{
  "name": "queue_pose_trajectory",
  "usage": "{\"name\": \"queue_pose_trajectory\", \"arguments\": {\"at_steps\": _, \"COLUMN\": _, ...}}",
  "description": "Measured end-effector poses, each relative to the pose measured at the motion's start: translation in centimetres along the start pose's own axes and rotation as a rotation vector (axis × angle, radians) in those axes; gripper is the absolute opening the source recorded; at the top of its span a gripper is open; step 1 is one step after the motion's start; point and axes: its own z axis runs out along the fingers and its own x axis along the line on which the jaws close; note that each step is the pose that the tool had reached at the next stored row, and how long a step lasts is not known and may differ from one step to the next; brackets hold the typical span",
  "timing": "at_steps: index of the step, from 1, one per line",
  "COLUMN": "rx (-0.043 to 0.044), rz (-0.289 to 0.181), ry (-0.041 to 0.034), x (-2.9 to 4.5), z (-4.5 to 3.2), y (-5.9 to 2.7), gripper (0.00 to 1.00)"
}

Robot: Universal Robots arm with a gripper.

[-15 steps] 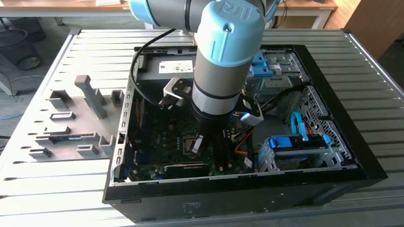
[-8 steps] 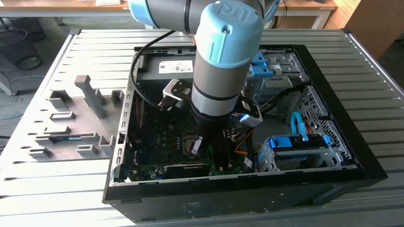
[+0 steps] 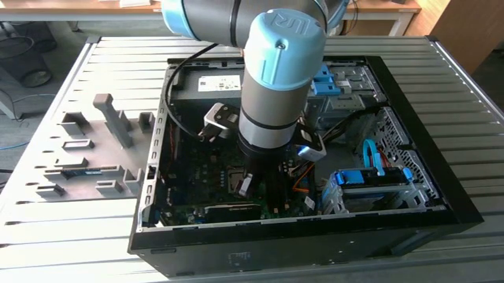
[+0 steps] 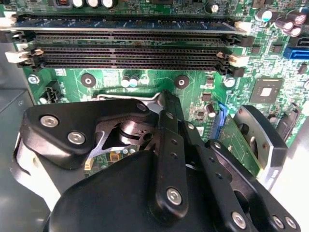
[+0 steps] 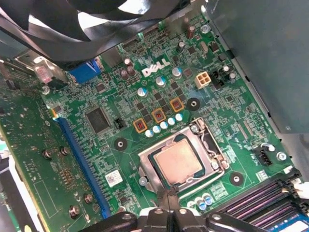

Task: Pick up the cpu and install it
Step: 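Install the first cpu locking lever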

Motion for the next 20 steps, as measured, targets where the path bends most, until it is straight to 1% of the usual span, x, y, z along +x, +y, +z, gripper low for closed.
{"name": "queue_pose_trajectory", "arguments": {"at_steps": 6, "rx": 0.0002, "rz": 0.0, "ry": 0.0014, "x": -0.07, "z": 0.47, "y": -0.15, "gripper": 0.1}}
{"name": "queue_pose_trajectory", "arguments": {"at_steps": 10, "rx": 0.0002, "rz": 0.0, "ry": 0.0007, "x": -0.2, "z": 0.77, "y": -0.36, "gripper": 0.1}}
{"name": "queue_pose_trajectory", "arguments": {"at_steps": 20, "rx": 0.0009, "rz": -0.001, "ry": 0.0037, "x": -0.51, "z": 0.92, "y": -0.89, "gripper": 0.1}}
